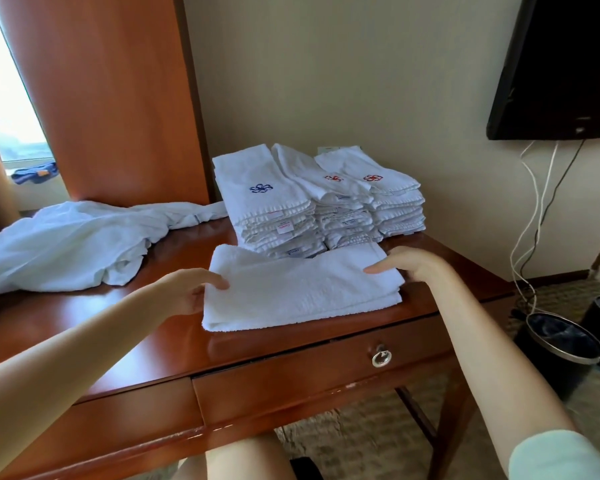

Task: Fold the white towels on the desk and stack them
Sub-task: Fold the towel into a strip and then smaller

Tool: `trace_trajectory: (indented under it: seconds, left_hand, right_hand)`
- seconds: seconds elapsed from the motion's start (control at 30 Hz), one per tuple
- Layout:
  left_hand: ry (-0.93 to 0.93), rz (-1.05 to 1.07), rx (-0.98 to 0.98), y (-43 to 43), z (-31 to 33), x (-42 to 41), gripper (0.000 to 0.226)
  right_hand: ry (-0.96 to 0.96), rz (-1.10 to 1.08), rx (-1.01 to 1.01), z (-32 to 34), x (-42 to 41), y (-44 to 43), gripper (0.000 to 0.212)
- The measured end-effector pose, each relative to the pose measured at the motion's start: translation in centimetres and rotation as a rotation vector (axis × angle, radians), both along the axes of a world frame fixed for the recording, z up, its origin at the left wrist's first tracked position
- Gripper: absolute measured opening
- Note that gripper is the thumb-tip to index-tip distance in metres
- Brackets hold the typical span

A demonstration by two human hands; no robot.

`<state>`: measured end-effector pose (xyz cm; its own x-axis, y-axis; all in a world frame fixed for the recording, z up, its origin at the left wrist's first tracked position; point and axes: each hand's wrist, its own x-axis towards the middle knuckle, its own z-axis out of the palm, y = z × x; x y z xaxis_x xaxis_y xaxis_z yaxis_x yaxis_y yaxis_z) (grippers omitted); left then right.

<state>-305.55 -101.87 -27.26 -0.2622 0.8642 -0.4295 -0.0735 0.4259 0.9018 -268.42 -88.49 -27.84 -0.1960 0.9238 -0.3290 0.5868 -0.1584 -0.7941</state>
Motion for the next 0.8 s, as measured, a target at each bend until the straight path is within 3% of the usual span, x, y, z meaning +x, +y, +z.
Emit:
trace_trajectory:
  seconds: [0.07,0.17,0.27,0.33,0.4,0.5,0.57,0.67,0.8]
  left_hand:
    - [0.065,-0.024,0.148,-0.1,0.6,-0.8,0.035]
    - [0.17,-0.03,0.415,-0.8,1.2,-2.1,0.042]
    - [0.459,-0.096,0.518,-1.8,0.8,-3.8,0.039]
    - [0.682,-0.131,0.442,-2.6,-0.2,-5.4,0.039]
    - [0.794,-0.126,0.309,-3.3,-1.6,-6.9,0.039]
    - [0.704,-0.006,0.131,-3.9,-2.3,-7.3,0.011]
    - [0.643,-0.016,0.027,-3.8,-1.6,-6.0,0.03]
    - [0.574,-0.093,-0.074,-3.3,-0.5,-3.1,0.044]
    - [0.451,-0.121,-0.017,-2.8,0.1,-0.2,0.025]
  right_hand:
    - [0.262,0.057,0.054,-0.1,0.2,-0.5,0.064]
    - [0.503,0.067,0.299,0.1,-0.2,-0.8,0.058]
    - [0.459,0.061,0.471,0.5,-0.8,-1.0,0.034]
    - [0.326,0.11,0.468,0.1,-0.9,-1.1,0.031]
    - [0.188,0.11,0.443,-0.7,-0.9,-1.1,0.032]
    - [0.171,-0.027,0.487,-1.0,-1.5,-0.7,0.042]
    - [0.185,-0.1,0.52,-0.7,-2.2,-0.3,0.042]
    - [0.133,-0.01,0.518,-0.3,-3.8,-0.5,0.044]
    - [0.143,0.18,0.514,1.3,-7.2,-1.6,0.045]
